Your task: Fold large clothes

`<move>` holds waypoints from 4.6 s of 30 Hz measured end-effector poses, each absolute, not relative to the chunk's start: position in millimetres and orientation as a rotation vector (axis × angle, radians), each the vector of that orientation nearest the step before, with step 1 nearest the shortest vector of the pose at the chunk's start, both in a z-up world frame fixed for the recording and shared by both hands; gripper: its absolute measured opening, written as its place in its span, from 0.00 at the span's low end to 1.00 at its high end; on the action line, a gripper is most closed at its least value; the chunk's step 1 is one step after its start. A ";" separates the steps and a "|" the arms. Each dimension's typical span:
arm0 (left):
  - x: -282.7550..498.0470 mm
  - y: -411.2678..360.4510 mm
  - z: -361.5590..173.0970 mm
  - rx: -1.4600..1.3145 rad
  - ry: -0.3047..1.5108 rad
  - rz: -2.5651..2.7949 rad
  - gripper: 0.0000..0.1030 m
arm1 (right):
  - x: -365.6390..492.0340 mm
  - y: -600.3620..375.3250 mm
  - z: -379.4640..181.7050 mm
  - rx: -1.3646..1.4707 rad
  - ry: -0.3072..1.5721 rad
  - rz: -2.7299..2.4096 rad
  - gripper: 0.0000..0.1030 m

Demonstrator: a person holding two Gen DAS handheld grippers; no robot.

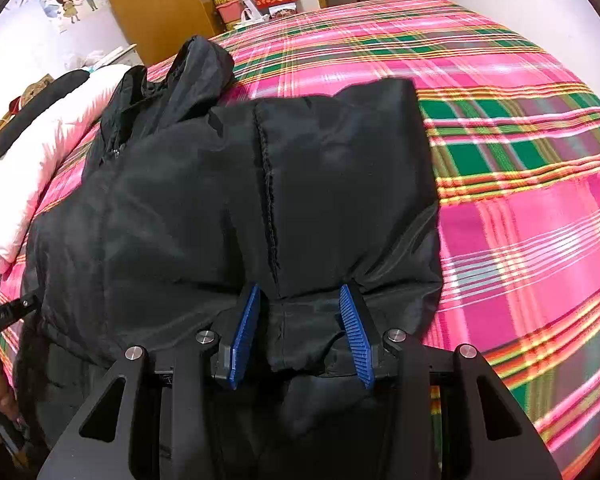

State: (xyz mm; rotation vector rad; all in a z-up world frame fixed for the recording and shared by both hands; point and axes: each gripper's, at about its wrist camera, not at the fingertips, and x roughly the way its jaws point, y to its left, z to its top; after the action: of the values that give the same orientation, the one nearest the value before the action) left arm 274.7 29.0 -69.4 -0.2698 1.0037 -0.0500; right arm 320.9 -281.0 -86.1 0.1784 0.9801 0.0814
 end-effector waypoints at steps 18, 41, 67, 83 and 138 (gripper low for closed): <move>341.2 9.7 -94.8 -0.093 0.910 -0.079 0.19 | 394.4 -308.4 -96.2 0.124 0.967 0.064 0.42; 283.4 7.2 -86.5 -0.128 0.958 -0.126 0.18 | 324.5 -254.6 -86.2 0.034 0.997 0.184 0.42; 409.8 29.1 20.0 -0.173 0.823 -0.177 0.53 | 455.5 -201.6 -10.9 0.109 0.911 0.293 0.48; 548.7 29.2 -62.4 -0.179 0.955 -0.102 0.13 | 592.6 -180.8 -46.6 0.048 0.967 0.186 0.29; 244.8 43.9 -23.8 -0.338 0.857 -0.217 0.21 | 312.9 -155.1 -52.0 0.213 0.991 0.363 0.35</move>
State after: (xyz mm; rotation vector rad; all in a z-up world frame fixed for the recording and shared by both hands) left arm 244.8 43.9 -23.8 -0.3379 0.8572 -0.2171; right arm 312.9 -155.1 -52.0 0.2132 0.9910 0.3628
